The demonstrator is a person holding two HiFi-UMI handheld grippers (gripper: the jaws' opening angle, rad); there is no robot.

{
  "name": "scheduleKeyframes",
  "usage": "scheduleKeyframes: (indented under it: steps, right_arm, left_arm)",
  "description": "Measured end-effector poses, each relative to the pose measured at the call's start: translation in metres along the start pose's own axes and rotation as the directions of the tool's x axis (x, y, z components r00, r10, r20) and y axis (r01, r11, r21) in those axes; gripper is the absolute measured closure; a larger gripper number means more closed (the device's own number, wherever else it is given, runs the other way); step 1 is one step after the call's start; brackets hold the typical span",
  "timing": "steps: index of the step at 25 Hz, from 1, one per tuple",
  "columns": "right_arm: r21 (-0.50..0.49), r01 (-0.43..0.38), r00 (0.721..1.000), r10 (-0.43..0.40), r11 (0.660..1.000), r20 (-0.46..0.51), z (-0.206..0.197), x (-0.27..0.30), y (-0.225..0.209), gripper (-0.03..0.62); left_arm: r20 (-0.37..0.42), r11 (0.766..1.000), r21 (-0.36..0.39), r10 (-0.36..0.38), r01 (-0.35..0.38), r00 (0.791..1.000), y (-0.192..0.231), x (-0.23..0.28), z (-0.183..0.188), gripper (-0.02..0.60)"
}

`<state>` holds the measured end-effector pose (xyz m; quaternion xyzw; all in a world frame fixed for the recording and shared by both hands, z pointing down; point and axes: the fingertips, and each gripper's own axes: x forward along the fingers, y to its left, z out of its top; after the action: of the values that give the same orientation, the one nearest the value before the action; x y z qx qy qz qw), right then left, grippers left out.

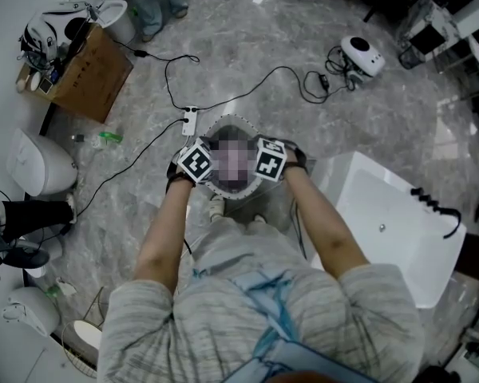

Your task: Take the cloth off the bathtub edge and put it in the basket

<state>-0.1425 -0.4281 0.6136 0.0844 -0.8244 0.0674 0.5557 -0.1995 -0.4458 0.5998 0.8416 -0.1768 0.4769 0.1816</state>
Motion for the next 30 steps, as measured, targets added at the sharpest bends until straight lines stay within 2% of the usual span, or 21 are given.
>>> scheduleKeyframes:
  steps: [3, 5, 8, 10, 12, 16, 18, 21, 23, 25, 28, 30]
  right_arm:
    - [0.019, 0.008, 0.998, -0.009, 1.0, 0.065, 0.004, -0.011, 0.005, 0.485]
    - [0.078, -0.01, 0.99, -0.001, 0.997, 0.139, 0.009, -0.022, 0.008, 0.485]
    - [0.168, -0.037, 0.964, -0.009, 0.985, 0.266, 0.014, -0.044, 0.01, 0.485]
    - [0.203, -0.045, 0.932, -0.032, 0.978, 0.361, 0.014, -0.058, 0.009, 0.485]
    - [0.232, -0.077, 0.874, -0.046, 0.97, 0.483, 0.019, -0.078, 0.013, 0.485]
    - [0.266, -0.156, 0.72, -0.075, 0.951, 0.69, 0.031, -0.13, 0.023, 0.485]
    - [0.272, -0.189, 0.658, -0.084, 0.944, 0.749, 0.031, -0.151, 0.027, 0.485]
    - [0.268, -0.229, 0.587, -0.086, 0.936, 0.805, 0.028, -0.176, 0.035, 0.485]
    - [0.268, -0.268, 0.531, -0.09, 0.925, 0.843, 0.027, -0.191, 0.04, 0.485]
    - [0.263, -0.313, 0.483, -0.086, 0.913, 0.872, 0.025, -0.203, 0.043, 0.486]
    - [0.259, -0.363, 0.434, -0.084, 0.895, 0.897, 0.018, -0.213, 0.046, 0.487]
    - [0.263, -0.405, 0.376, -0.103, 0.875, 0.921, 0.014, -0.225, 0.045, 0.487]
  left_arm:
    - [0.037, 1.0, -0.03, -0.002, 0.003, 0.999, -0.011, -0.002, 0.006, 0.39]
    - [0.1, 0.997, -0.07, -0.011, 0.018, 0.995, -0.018, -0.005, 0.014, 0.39]
    - [0.217, 0.993, -0.116, -0.005, 0.031, 0.976, -0.03, -0.018, 0.032, 0.406]
    - [0.297, 0.992, -0.126, 0.015, 0.024, 0.955, -0.039, -0.032, 0.045, 0.435]
    - [0.371, 0.992, -0.126, 0.042, 0.006, 0.928, -0.048, -0.047, 0.056, 0.461]
    - [0.502, 0.992, -0.12, 0.098, -0.043, 0.859, -0.063, -0.078, 0.078, 0.528]
    - [0.568, 0.99, -0.126, 0.119, -0.056, 0.814, -0.071, -0.094, 0.089, 0.575]
    - [0.652, 0.989, -0.132, 0.134, -0.063, 0.746, -0.085, -0.114, 0.107, 0.577]
    - [0.693, 0.989, -0.134, 0.137, -0.061, 0.708, -0.094, -0.124, 0.116, 0.577]
    - [0.721, 0.989, -0.137, 0.133, -0.049, 0.68, -0.103, -0.13, 0.123, 0.577]
    - [0.743, 0.99, -0.133, 0.129, -0.044, 0.657, -0.114, -0.134, 0.13, 0.577]
    - [0.762, 0.99, -0.137, 0.125, -0.031, 0.636, -0.12, -0.137, 0.133, 0.577]
